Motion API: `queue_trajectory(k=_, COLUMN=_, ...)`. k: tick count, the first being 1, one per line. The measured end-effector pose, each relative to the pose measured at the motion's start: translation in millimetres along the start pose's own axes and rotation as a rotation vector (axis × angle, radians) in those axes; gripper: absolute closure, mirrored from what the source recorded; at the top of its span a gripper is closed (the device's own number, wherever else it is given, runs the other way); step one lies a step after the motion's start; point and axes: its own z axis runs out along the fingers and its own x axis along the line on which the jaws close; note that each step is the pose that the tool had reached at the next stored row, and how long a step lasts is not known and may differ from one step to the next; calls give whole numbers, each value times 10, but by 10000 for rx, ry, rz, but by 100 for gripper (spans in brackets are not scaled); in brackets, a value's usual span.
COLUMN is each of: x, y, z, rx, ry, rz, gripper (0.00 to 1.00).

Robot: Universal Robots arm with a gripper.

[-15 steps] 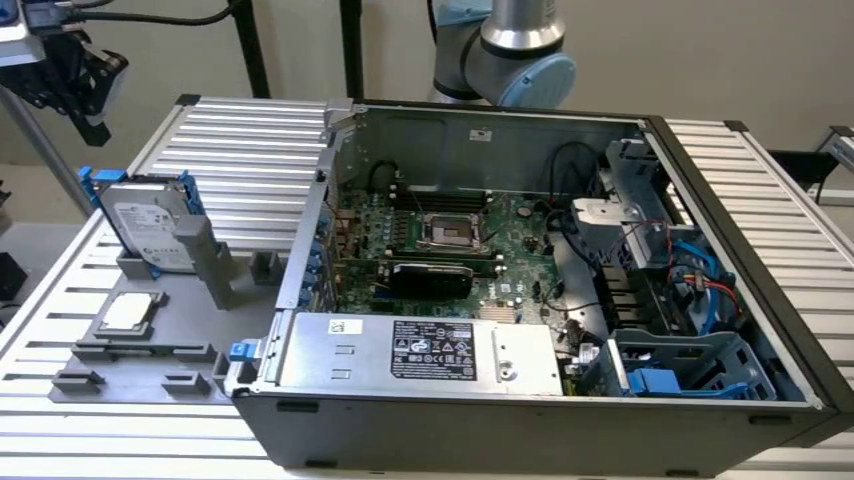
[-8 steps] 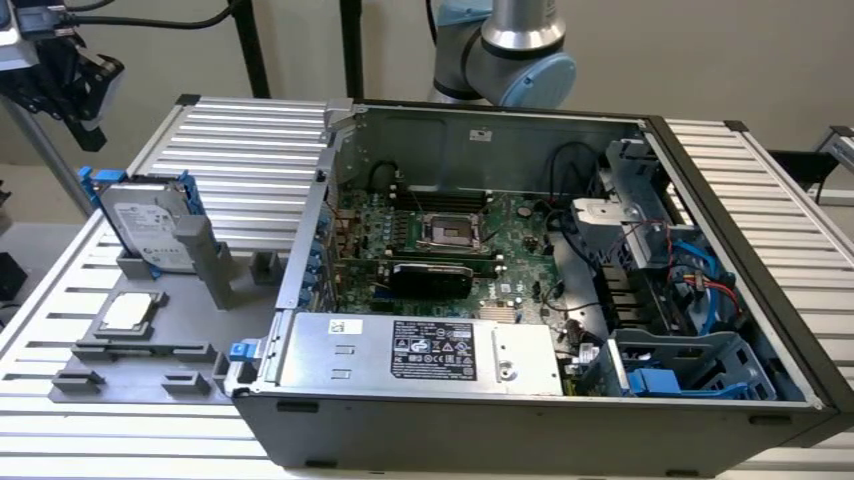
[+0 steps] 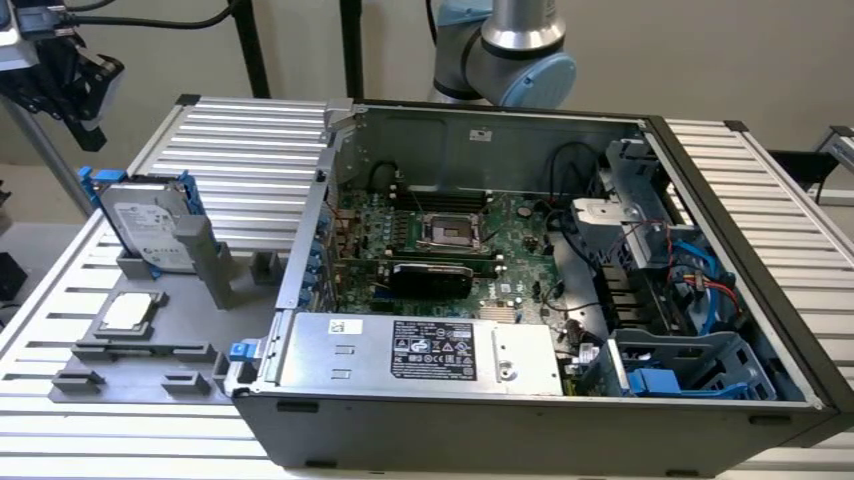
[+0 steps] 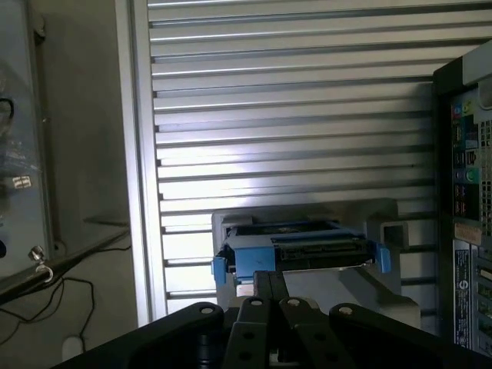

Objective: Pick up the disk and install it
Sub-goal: 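Pick up the disk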

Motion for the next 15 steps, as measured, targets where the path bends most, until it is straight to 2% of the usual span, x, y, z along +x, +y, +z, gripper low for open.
queue_trajectory(k=6, x=0, y=2, z=1, rx=-1, ry=0, rz=-65, gripper=89)
queue_trajectory(k=15, x=1, y=2, z=3, rx=-13, ry=38, rz=-1670, gripper=89)
